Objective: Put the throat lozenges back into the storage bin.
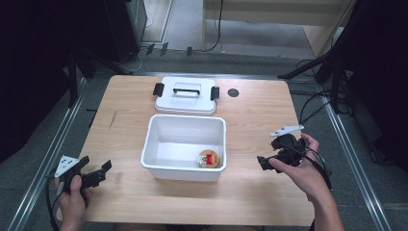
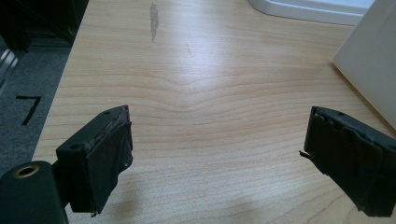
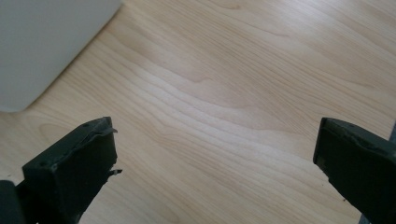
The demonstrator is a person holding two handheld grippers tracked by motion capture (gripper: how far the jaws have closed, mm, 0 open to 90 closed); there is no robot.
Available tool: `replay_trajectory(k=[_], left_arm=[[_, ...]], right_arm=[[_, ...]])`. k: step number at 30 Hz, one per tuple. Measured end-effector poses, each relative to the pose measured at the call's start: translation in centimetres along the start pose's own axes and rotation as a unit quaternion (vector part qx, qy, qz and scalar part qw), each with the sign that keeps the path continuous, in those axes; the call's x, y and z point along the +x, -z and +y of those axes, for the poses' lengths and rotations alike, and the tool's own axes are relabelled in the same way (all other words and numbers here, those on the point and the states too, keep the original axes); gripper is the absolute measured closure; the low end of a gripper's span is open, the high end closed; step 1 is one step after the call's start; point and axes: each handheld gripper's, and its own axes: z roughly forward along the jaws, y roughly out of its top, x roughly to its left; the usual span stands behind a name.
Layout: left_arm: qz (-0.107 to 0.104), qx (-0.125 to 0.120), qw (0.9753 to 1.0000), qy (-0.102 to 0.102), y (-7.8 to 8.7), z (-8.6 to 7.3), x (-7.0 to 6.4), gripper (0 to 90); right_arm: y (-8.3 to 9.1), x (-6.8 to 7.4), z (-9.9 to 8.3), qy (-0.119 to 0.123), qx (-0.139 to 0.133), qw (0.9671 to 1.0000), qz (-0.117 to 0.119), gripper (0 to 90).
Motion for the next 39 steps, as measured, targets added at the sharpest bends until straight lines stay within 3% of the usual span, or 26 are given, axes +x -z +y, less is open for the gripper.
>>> replay_trajectory(k=[7, 11, 21, 22, 33, 37, 39], left_arm=[[0.001, -0.001, 1.0000, 0.000, 0.0, 0.0, 0.0, 8.4], [0.001, -0.001, 1.0000, 0.000, 0.1, 0.0, 0.0, 8.4], [0.003, -0.002, 1.0000, 0.001, 0.1, 0.0, 0.0, 8.4], [0.003, -0.002, 1.0000, 0.001, 0.1, 0.0, 0.0, 8.4], [0.003, -0.003, 1.0000, 0.002, 0.1, 0.0, 0.0, 8.4], [0.004, -0.003, 1.0000, 0.002, 0.1, 0.0, 0.0, 8.4], [0.003, -0.003, 1.0000, 0.002, 0.1, -0.1, 0.0, 8.4]], right_arm=[[-0.8, -1.3, -2.9, -0.043, -0.034, 0.9984, -0.016, 0.0], [-1.6, -2.2, -5.0, -0.069, -0.051, 0.9962, -0.013, 0.0], [-2.7, -3.3, -9.2, -0.105, -0.097, 0.9896, -0.016, 0.0], [-2.9, -3.5, -10.2, -0.111, -0.109, 0.9877, -0.018, 0.0], [-3.3, -4.2, -14.1, -0.148, -0.155, 0.9764, -0.023, 0.0], [-3.4, -4.4, -15.5, -0.171, -0.172, 0.9699, -0.021, 0.0], [-3.1, -4.5, -15.9, -0.180, -0.192, 0.9644, -0.020, 0.0]])
